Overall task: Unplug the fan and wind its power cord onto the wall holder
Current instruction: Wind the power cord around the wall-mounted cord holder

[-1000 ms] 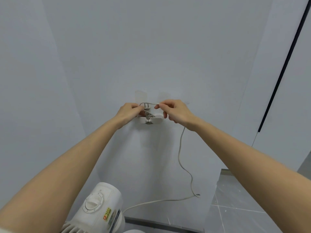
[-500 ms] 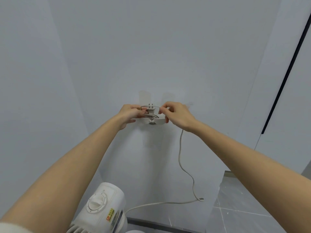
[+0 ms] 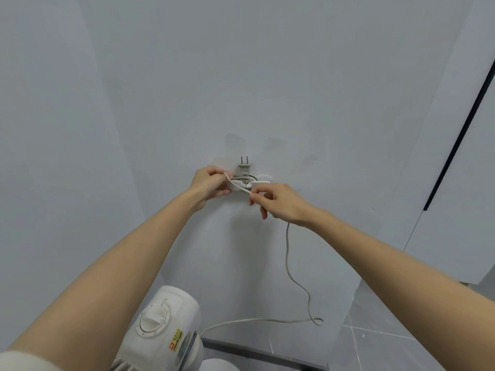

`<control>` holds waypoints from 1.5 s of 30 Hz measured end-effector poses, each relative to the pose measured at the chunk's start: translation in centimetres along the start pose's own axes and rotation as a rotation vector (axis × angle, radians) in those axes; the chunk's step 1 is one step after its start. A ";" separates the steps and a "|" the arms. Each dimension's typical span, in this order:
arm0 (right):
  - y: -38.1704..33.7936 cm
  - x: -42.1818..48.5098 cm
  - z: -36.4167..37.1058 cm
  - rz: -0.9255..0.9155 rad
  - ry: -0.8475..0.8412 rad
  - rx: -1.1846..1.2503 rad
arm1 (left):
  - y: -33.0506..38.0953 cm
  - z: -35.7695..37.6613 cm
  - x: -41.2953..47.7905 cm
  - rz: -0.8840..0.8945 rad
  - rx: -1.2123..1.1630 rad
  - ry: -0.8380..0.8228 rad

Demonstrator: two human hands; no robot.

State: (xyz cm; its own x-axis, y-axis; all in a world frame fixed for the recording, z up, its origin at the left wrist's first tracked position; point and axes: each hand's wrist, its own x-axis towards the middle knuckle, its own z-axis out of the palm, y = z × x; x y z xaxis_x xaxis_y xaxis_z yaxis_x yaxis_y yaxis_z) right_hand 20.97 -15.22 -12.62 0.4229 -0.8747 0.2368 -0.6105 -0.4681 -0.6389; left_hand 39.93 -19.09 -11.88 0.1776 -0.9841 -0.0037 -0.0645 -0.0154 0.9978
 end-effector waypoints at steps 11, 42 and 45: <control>0.1 0.7 1.3 0.072 0.016 -0.295 | 0.3 -2.1 0.5 -0.204 -0.207 -0.222; -0.6 -0.1 0.9 -0.037 -0.004 -0.187 | 5.5 -2.0 -2.4 0.464 0.635 -0.093; -0.5 0.1 0.7 -0.038 0.037 -0.158 | 6.0 -1.1 -2.3 0.528 0.622 -0.067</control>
State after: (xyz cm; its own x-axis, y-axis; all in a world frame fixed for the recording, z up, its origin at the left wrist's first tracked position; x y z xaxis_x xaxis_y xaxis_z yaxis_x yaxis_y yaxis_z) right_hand 21.78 -14.98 -12.73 0.4245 -0.8585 0.2877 -0.6934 -0.5126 -0.5065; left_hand 40.19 -16.68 -5.86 -0.0864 -0.8976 0.4323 -0.6601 0.3766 0.6500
